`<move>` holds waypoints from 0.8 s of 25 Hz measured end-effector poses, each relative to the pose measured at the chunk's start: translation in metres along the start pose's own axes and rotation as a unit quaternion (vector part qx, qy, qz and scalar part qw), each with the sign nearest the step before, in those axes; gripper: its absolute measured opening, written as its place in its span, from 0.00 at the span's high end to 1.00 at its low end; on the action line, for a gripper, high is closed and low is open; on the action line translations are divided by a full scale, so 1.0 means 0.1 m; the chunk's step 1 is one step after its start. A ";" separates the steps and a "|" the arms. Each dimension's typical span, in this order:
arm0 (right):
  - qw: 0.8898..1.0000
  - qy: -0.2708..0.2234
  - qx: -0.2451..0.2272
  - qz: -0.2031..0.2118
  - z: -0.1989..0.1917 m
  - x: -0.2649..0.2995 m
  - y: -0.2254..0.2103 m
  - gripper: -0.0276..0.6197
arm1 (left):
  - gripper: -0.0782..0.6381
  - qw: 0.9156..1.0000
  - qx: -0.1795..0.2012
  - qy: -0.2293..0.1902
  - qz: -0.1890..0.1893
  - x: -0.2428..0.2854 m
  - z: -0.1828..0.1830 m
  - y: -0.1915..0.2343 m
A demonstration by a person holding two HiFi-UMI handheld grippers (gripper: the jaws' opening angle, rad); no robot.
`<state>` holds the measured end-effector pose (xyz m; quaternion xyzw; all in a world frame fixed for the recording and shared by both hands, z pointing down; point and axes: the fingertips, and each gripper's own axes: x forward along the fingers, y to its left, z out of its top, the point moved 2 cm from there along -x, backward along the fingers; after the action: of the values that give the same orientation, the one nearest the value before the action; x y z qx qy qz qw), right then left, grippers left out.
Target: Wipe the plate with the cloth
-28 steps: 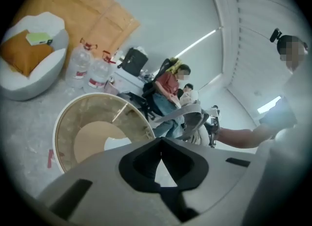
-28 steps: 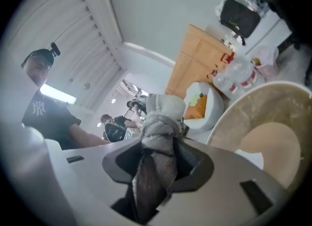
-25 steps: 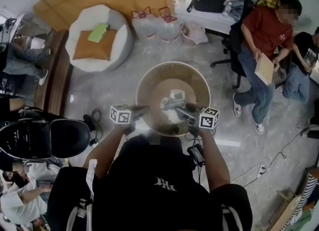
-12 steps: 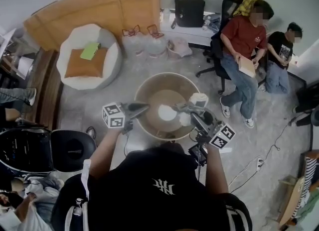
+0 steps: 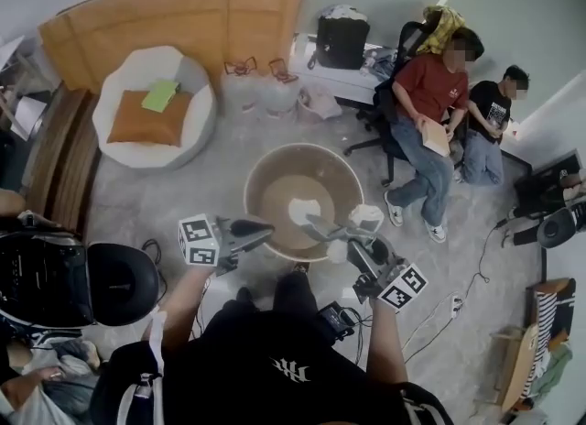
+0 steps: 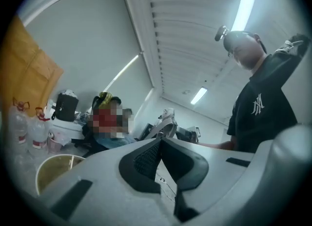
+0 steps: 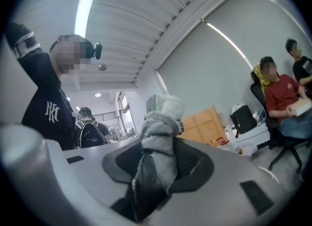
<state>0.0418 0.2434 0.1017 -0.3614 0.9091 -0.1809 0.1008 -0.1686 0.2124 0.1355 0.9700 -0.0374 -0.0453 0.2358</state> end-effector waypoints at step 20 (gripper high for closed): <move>0.990 -0.055 0.030 0.124 -0.35 -1.14 0.94 0.73 | 0.88 0.998 0.042 0.017 -0.054 0.53 -0.77 -1.67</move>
<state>0.0547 0.3947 0.1025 -0.2521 0.9342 -0.1738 0.1831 -0.0989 0.3904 0.1227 0.9803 0.0171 -0.0402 0.1926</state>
